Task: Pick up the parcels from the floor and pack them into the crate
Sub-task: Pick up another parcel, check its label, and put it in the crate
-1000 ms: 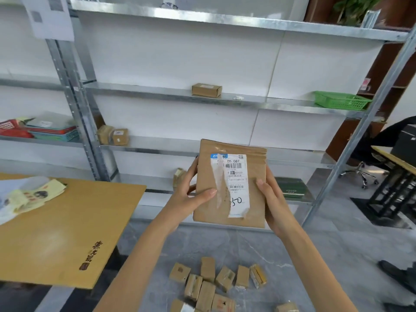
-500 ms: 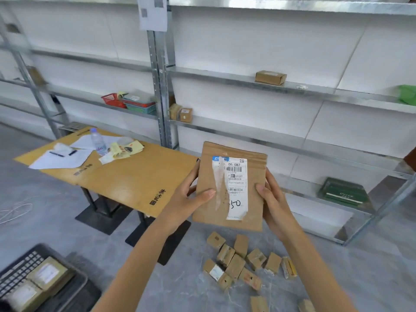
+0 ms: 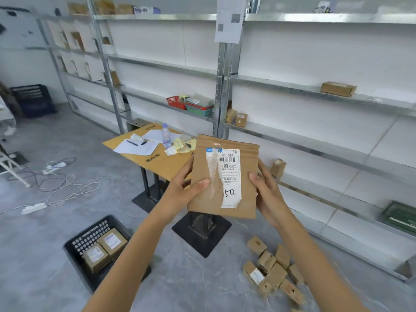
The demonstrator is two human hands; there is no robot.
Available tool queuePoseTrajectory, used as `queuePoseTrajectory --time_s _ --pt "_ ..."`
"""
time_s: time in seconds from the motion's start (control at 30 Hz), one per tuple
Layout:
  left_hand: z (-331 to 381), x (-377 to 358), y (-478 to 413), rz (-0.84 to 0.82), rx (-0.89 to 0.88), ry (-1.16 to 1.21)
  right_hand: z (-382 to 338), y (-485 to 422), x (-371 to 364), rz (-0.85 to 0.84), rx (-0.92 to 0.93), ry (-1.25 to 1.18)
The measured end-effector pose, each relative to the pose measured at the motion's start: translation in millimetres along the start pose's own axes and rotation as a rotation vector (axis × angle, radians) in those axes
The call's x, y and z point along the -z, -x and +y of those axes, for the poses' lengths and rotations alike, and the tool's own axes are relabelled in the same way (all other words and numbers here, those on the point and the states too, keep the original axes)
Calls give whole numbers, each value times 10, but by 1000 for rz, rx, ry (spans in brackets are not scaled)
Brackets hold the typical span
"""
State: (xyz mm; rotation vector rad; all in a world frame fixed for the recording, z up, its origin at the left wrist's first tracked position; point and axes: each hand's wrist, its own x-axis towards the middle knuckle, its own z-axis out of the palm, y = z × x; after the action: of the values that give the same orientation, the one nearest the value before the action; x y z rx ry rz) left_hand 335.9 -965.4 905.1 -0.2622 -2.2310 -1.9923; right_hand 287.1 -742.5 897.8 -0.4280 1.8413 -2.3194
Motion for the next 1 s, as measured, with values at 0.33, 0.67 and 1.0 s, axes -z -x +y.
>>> queuePoseTrajectory --time_s 0.33,0.67,1.0 --pt "-85 1757 844 103 31 -6 631 20 -1889 20 -72 -106" --pt "-406 2727 1124 283 140 101 1063 -267 -2885 -29 -169 -30" --pt "-880 3617 379 322 257 168 1482 -1290 -3434 -117 -145 14"
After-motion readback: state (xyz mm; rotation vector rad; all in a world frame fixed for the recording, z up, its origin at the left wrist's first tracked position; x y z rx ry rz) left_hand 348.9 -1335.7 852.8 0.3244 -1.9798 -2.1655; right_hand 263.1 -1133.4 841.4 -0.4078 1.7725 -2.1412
